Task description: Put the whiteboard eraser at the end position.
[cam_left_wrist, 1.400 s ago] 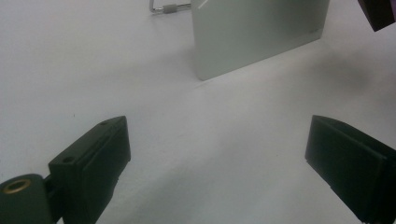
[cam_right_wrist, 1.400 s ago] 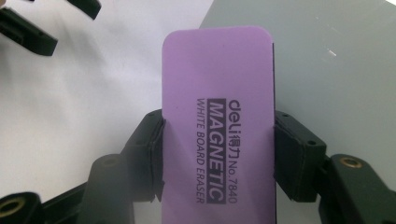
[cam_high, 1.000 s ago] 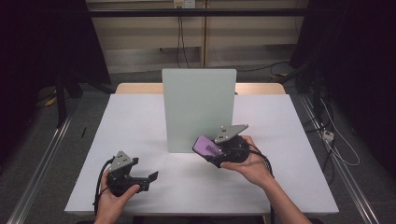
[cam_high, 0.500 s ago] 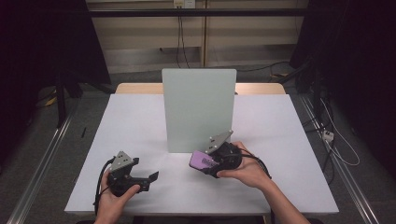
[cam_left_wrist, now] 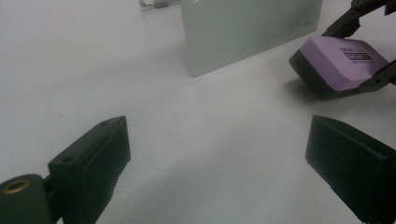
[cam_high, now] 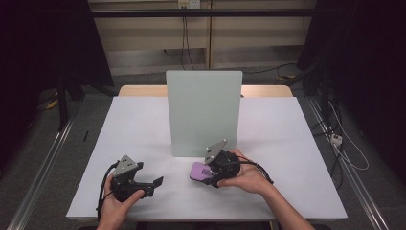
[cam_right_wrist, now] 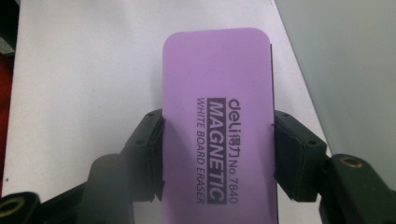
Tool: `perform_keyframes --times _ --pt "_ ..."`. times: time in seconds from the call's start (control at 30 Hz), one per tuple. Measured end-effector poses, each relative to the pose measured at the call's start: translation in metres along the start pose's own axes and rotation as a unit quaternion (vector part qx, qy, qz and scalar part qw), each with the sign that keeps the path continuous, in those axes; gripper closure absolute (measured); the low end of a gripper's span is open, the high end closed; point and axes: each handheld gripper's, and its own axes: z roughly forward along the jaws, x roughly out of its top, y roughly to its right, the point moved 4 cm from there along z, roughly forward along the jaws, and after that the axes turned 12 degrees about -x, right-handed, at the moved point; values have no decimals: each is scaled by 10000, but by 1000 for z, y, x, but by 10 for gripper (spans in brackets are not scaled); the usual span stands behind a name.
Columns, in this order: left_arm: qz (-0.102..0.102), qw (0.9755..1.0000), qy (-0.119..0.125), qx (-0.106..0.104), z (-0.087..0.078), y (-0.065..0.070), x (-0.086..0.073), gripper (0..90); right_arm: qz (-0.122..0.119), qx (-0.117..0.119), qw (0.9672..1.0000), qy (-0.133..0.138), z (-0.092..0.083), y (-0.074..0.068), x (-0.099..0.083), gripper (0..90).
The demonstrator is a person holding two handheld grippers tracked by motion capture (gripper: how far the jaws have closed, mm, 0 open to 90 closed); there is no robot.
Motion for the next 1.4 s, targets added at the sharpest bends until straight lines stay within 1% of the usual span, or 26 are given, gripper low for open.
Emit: perform_keyframes --times 0.07,0.13,0.37,0.5,0.73,0.77,0.8,0.87,0.97,1.03,1.1,1.2,1.23,1.27,1.3,1.33,1.4 --pt "5 10000 -7 1 0 0 0 66 20 35 10000 -4 1 0 0 412" --pt "3 10000 -10 -4 0 -1 0 66 48 21 10000 -13 2 0 0 412" --pt "-3 10000 -11 -11 1 0 0 66 41 54 9999 -84 11 -1 -1 411" --pt "-16 10000 0 -17 1 -1 0 66 168 102 9998 -70 12 0 -2 410" --pt "-30 10000 -9 -5 2 -1 0 66 368 107 9992 -105 12 1 -3 407" --pt "-66 10000 28 -9 3 -1 0 66 400 102 9991 -107 12 1 -3 406" --pt "-37 10000 -22 0 3 -1 0 66 423 103 9990 -103 12 2 -4 405" --pt "-45 10000 -40 1 3 -1 0 66 444 89 9989 -98 12 2 -4 398" --pt "-67 10000 -49 1 4 -2 0 66 457 51 9989 -70 11 3 -4 375" --pt "-67 10000 -42 -3 4 -1 0 66 526 27 9986 -51 11 3 -4 347" --pt "-51 10000 -47 -17 4 -1 0 66 532 -23 9986 22 11 4 -5 327" --pt "-63 10000 -22 -19 3 -2 -1 66 600 -8 9982 56 10 5 -5 310" --pt "-106 9999 34 -14 3 -1 -1 66 604 -46 9981 82 9 5 -5 292" --pt "-112 9999 30 -6 3 -1 -1 66 643 -29 9978 156 8 6 -4 285" --pt "-61 10000 -20 -2 2 -2 -1 66 694 -29 9974 172 7 6 -4 281" --pt "-50 10000 -23 -8 2 -2 -1 66 690 -58 9973 228 6 7 -3 260" --pt "-51 10000 -19 -17 2 -2 -1 66 755 -90 9966 314 4 8 -2 202"
